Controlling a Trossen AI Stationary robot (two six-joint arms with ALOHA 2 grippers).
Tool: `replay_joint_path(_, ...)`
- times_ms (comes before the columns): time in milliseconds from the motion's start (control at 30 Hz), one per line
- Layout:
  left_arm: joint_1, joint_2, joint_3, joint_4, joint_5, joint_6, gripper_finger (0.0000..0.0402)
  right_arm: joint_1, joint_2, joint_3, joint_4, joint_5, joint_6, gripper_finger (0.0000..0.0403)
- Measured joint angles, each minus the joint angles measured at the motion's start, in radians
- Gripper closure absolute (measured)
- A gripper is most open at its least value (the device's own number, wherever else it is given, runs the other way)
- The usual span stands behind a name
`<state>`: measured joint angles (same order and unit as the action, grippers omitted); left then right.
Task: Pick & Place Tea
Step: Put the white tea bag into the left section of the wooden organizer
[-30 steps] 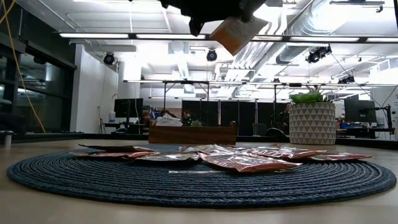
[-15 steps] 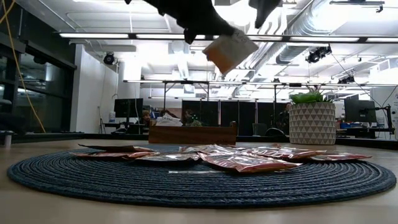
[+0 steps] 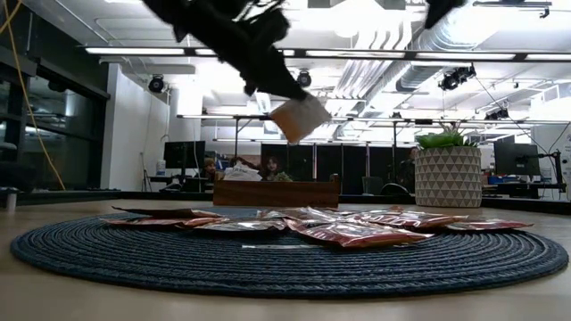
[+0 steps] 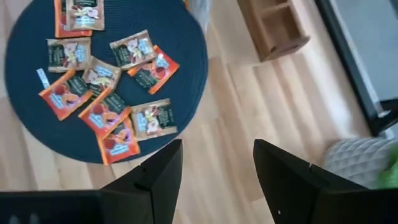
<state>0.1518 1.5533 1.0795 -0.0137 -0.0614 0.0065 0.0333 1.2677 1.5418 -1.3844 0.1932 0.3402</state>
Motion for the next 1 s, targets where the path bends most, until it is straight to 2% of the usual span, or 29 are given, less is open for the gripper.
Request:
replay_joint_path(300, 0.177, -0.143, -0.403, 0.498, 0.059, -0.115, 0.0401, 0.069, -0.155, -0.285, 0.166, -0.046, 0.162, 0.0206)
replay_joint_path(433, 0.267, -0.147, -0.501, 0.725, 0.103, -0.145, 0.0401, 0.087, -0.165, -0.340, 0.231, -0.062, 0.195, 0.0206)
replay_joint_path(533, 0.321, -0.147, -0.537, 0.751, 0.072, -0.155, 0.0401, 0.096, -0.156, -0.350, 0.266, -0.066, 0.206, 0.0206)
replay_joint_path(767, 0.414, -0.145, -0.576, 0.772, 0.080, -0.173, 0.0401, 0.105, -0.154, -0.349, 0.342, -0.044, 0.221, 0.0206)
replay_joint_path(933, 0.452, -0.080, -0.582, 0.775, 0.137, -0.185, 0.0402, 0.105, -0.154, -0.349, 0.366, -0.043, 0.222, 0.0206)
replay_joint_path(1000, 0.464, -0.050, -0.581, 0.833, 0.159, -0.197, 0.0402, 0.105, -0.154, -0.349, 0.366, -0.043, 0.228, 0.0206)
